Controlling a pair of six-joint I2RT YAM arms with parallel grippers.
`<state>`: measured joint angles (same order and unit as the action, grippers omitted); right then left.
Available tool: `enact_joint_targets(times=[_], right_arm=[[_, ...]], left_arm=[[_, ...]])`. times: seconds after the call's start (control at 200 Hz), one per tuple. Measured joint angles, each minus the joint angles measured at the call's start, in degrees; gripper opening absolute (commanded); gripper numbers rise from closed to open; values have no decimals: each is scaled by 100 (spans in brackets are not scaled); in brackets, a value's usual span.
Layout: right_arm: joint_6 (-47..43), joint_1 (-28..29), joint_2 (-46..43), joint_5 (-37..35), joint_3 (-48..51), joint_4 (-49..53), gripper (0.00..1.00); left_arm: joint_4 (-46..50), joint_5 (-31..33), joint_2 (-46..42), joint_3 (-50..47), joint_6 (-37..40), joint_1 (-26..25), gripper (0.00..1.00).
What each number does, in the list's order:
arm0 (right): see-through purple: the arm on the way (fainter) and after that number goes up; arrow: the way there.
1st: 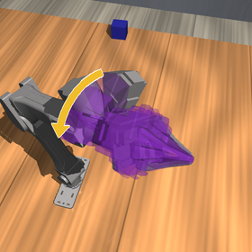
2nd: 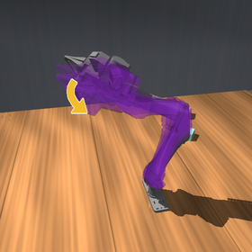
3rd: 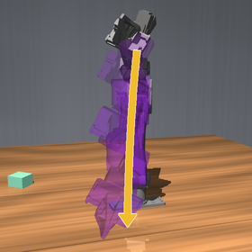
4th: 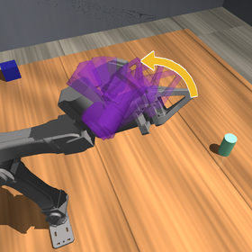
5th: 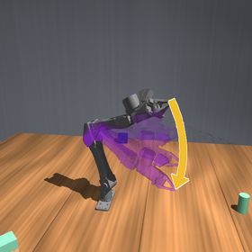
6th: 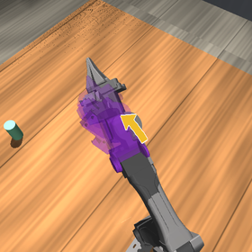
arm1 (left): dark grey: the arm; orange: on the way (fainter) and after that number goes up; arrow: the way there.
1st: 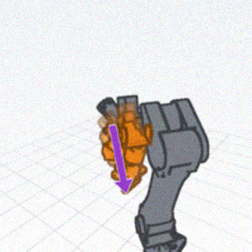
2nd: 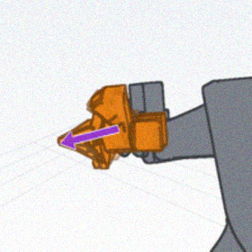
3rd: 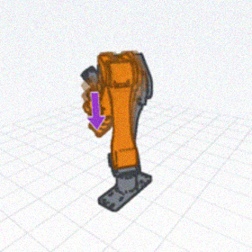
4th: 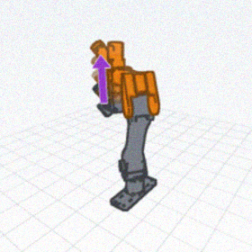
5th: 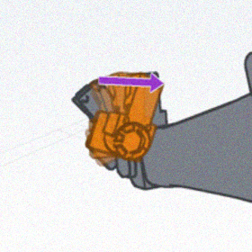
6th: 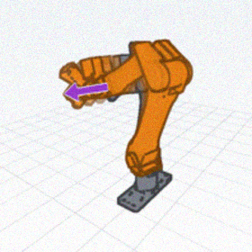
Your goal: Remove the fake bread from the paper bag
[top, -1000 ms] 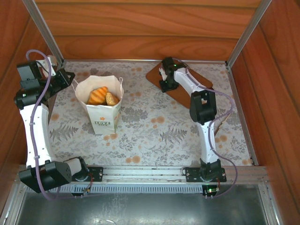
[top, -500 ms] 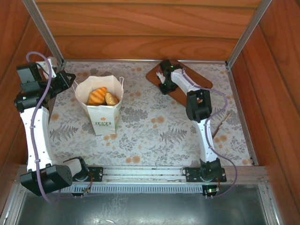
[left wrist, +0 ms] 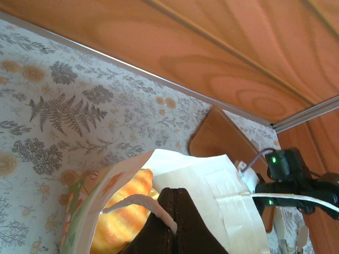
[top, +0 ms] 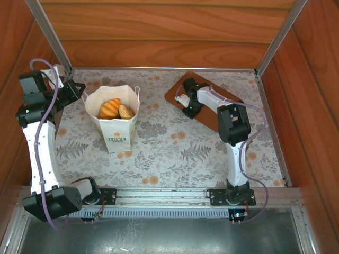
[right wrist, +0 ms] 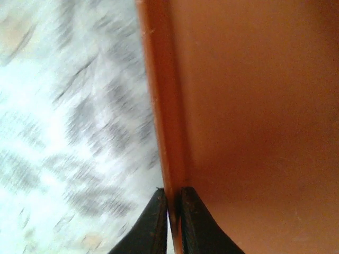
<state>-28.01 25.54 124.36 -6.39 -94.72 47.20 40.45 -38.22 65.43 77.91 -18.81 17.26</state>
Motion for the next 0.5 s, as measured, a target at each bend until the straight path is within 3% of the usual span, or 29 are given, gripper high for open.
enact_joint_targets(times=[0.295,0.5], right_arm=[[-1047,599,-1707,568,2448,-769,11],[-1419,1056,-2243,903,3084,-997,10]], left_arm=[[-2,0,37,0,61,0,0],[-4,-2,57,0,98,0,0]])
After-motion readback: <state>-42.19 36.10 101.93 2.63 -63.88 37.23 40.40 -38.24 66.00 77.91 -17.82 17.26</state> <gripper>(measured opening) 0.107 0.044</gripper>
